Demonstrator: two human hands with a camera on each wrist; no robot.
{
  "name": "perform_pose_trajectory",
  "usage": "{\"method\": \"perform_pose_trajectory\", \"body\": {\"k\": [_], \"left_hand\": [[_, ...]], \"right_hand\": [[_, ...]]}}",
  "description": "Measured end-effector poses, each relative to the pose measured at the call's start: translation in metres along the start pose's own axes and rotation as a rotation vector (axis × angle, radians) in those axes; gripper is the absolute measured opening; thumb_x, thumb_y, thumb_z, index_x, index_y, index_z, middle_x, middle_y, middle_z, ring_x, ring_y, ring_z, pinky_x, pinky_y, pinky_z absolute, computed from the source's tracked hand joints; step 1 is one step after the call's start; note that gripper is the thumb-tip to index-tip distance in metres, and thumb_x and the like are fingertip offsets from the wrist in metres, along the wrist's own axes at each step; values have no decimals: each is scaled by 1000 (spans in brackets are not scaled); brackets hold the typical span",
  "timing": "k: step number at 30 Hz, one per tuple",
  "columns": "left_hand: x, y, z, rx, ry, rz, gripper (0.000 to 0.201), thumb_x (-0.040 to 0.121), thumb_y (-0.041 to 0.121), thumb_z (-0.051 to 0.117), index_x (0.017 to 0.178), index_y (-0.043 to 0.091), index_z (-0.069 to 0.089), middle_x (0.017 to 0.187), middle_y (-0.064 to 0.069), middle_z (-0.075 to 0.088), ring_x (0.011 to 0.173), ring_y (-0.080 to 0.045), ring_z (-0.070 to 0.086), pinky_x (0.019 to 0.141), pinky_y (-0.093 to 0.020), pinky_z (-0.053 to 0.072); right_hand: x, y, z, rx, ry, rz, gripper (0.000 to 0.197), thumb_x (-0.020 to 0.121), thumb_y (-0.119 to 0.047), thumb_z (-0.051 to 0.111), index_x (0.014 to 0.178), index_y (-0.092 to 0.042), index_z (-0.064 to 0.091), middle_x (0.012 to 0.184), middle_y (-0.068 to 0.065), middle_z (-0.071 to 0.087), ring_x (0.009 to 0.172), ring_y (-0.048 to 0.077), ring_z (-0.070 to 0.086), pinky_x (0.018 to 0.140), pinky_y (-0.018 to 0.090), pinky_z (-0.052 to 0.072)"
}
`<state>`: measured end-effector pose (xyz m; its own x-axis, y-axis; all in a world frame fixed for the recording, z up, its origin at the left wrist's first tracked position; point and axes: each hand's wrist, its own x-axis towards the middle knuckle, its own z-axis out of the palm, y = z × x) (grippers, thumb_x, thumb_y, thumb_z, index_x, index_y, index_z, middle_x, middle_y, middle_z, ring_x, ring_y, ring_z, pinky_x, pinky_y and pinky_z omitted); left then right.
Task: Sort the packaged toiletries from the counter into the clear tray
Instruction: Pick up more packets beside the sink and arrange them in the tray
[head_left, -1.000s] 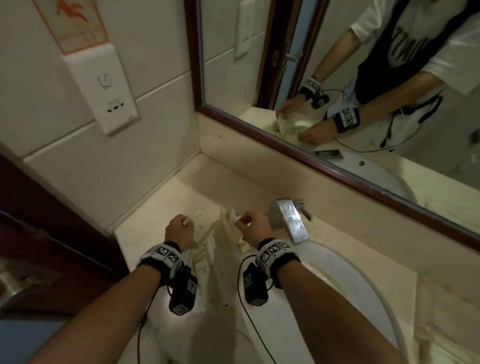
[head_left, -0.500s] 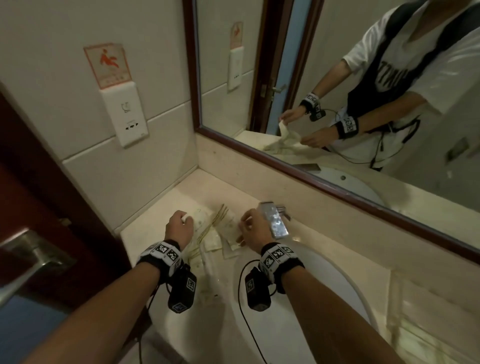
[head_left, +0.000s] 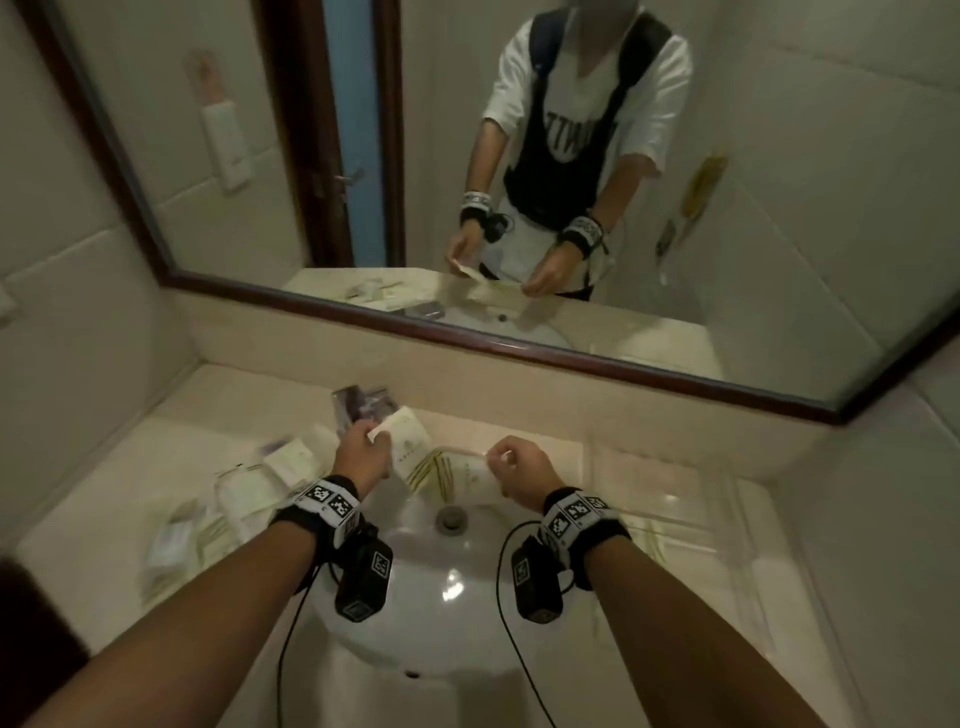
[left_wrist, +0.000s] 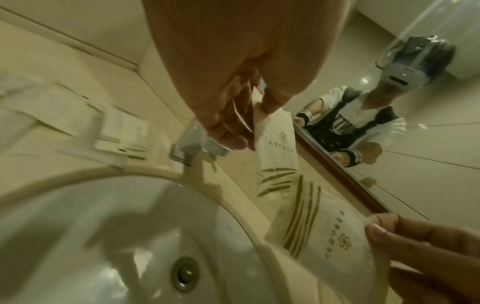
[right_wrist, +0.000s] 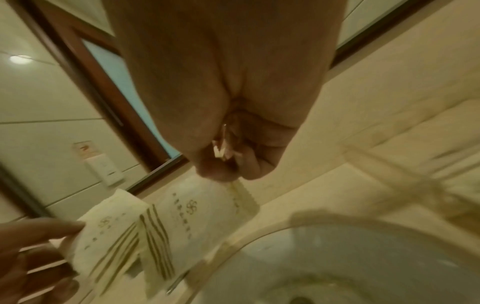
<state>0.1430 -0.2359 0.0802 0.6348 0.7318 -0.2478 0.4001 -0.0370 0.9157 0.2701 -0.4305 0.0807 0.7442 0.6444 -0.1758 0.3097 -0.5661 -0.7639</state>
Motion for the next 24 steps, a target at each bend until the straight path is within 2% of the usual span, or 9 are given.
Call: {"method": "perform_pose_trajectory", "body": {"k": [2, 5, 10, 14, 15, 17, 18, 21, 24], "left_hand": [[-10, 13, 33, 5, -66, 18, 20, 92, 12, 43, 107, 3, 52, 76, -16, 58, 64, -26, 55, 63, -36, 51], [-28, 30, 84, -6, -151, 30, 16, 91, 8, 42, 102, 2, 52, 83, -16, 58, 68, -24, 54, 57, -31, 48], [-56, 44, 158, 1, -257, 68, 13, 90, 7, 42, 96, 4, 53, 80, -16, 58, 69, -27, 55, 57, -32, 49], [-79, 47, 206, 18, -329, 66, 13, 90, 8, 43, 96, 3, 53, 74, -13, 56, 66, -24, 54, 60, -33, 49], [-84, 48, 216, 19, -349, 67, 12, 90, 7, 43, 96, 3, 52, 71, -11, 54, 65, -23, 52, 60, -32, 49], [-93, 49, 231, 28, -377, 64, 13, 90, 7, 43, 97, 3, 52, 69, -9, 52, 62, -21, 51, 59, -32, 49], [-96, 49, 238, 36, -385, 59, 13, 90, 7, 43, 98, 3, 52, 69, -9, 53, 63, -21, 51, 59, -32, 49], [-102, 47, 251, 48, -401, 42, 15, 90, 7, 42, 100, 2, 53, 74, -12, 57, 67, -25, 55, 60, -32, 49], [-103, 44, 259, 61, -401, 29, 13, 92, 7, 41, 98, 2, 51, 79, -14, 60, 69, -25, 57, 58, -31, 48]], "right_hand": [[-18, 26, -26, 47, 28, 79, 10, 97, -20, 47, 91, -16, 52, 68, 0, 60, 45, 8, 61, 45, 20, 43], [-48, 67, -62, 100, 111, 198, 12, 100, -23, 37, 96, -15, 45, 71, 5, 61, 43, 13, 64, 34, 19, 38], [-93, 126, -105, 233, 216, 374, 11, 97, -16, 41, 106, -10, 38, 89, 20, 62, 58, 25, 62, 51, 33, 53], [-125, 175, -135, 207, 260, 498, 17, 88, -17, 59, 101, -10, 50, 90, 10, 61, 85, 32, 67, 73, 37, 58], [-133, 186, -140, 163, 252, 522, 10, 87, -17, 60, 90, -9, 56, 82, 8, 62, 79, 29, 67, 69, 33, 57], [-147, 206, -150, 95, 274, 585, 22, 85, -17, 61, 65, -10, 56, 62, 6, 60, 59, 21, 59, 55, 24, 48], [-153, 215, -153, 106, 302, 625, 26, 85, -16, 60, 61, -10, 53, 59, 6, 59, 53, 18, 55, 50, 22, 45], [-163, 242, -157, 170, 383, 700, 17, 90, -17, 57, 77, -7, 53, 69, 13, 64, 54, 22, 60, 51, 24, 46], [-163, 260, -155, 221, 428, 737, 13, 96, -17, 52, 90, -5, 51, 93, 18, 68, 72, 31, 69, 55, 28, 50]]}}
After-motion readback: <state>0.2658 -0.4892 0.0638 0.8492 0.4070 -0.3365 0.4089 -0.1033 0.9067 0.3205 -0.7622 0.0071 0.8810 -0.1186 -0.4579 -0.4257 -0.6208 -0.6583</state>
